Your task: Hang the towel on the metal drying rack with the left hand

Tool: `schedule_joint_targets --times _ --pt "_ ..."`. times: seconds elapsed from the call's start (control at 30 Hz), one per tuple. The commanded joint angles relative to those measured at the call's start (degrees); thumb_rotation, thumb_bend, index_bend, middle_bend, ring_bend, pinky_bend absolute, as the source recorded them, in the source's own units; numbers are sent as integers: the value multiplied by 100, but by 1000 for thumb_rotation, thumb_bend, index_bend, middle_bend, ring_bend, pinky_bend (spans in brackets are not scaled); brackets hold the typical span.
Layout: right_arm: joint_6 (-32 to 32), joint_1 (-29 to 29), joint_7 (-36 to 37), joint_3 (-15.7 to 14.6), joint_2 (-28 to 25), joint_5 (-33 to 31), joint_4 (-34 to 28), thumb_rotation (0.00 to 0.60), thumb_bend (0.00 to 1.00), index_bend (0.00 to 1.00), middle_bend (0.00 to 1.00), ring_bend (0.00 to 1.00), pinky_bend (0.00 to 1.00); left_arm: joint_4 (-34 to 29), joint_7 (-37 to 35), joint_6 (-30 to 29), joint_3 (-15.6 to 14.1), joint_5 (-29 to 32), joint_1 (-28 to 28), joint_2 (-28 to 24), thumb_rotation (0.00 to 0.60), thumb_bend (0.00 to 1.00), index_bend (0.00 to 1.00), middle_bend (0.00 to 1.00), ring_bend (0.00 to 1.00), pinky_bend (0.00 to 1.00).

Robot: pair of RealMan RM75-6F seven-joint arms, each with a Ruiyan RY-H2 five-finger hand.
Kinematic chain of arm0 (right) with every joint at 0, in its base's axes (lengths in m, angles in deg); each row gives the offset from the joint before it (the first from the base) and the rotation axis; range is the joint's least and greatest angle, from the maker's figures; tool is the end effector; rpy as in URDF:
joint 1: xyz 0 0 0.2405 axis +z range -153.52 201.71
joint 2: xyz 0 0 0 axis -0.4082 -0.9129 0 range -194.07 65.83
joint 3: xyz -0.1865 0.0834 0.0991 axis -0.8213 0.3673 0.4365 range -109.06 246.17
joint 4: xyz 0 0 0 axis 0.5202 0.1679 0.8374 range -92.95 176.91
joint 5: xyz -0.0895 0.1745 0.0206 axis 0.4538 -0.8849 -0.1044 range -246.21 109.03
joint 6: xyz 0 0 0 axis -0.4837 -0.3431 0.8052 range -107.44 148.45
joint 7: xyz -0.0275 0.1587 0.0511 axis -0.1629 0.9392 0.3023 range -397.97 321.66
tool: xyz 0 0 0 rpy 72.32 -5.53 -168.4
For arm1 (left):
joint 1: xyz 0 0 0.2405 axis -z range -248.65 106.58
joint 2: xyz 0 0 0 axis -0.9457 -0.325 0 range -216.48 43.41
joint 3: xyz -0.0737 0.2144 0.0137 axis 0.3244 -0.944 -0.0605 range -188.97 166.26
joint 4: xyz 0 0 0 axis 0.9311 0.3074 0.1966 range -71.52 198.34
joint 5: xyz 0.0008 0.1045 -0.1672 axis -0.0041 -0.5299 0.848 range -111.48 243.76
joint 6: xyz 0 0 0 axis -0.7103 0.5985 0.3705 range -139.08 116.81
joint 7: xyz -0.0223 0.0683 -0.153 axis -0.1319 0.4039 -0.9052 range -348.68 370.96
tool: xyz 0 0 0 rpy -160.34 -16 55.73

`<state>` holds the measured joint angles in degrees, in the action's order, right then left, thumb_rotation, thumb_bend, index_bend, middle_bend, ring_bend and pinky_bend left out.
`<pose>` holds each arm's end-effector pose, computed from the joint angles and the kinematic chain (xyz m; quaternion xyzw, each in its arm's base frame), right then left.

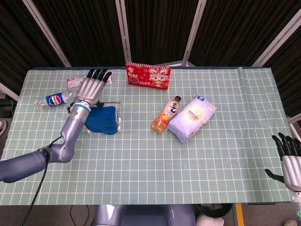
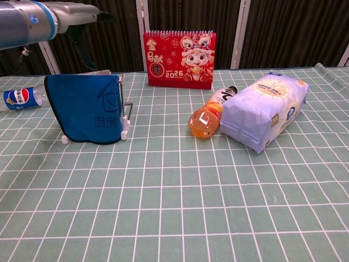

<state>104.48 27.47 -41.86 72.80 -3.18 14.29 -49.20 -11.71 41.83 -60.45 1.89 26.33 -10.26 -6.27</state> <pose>-0.2999 -0.2002 0.1818 0.5947 -0.3631 0.3340 0.6348 -0.0894 0.4508 0.0662 -0.7197 -0.3095 -0.3182 0.5338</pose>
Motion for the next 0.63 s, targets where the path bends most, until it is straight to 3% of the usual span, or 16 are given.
schedule_joint_targets --times 0.03,0.47,0.63 --pt "70 -26 71 -28 -25 94 -15 600 0 76 0 0 0 -788 -573 -587 -64 -660 -585 -602 600 105 0 0 0 0" --pt "330 -21 452 -85 -96 586 -5 600 0 47 0 0 0 -3030 -1168 -3160 -1024 -2212 -2845 -1985 600 97 0 0 0 0" --pt "417 -15 546 -71 -80 673 90 600 0 24 0 0 0 -3437 -1372 -4010 -1481 -2923 -3716 -2224 600 91 0 0 0 0"
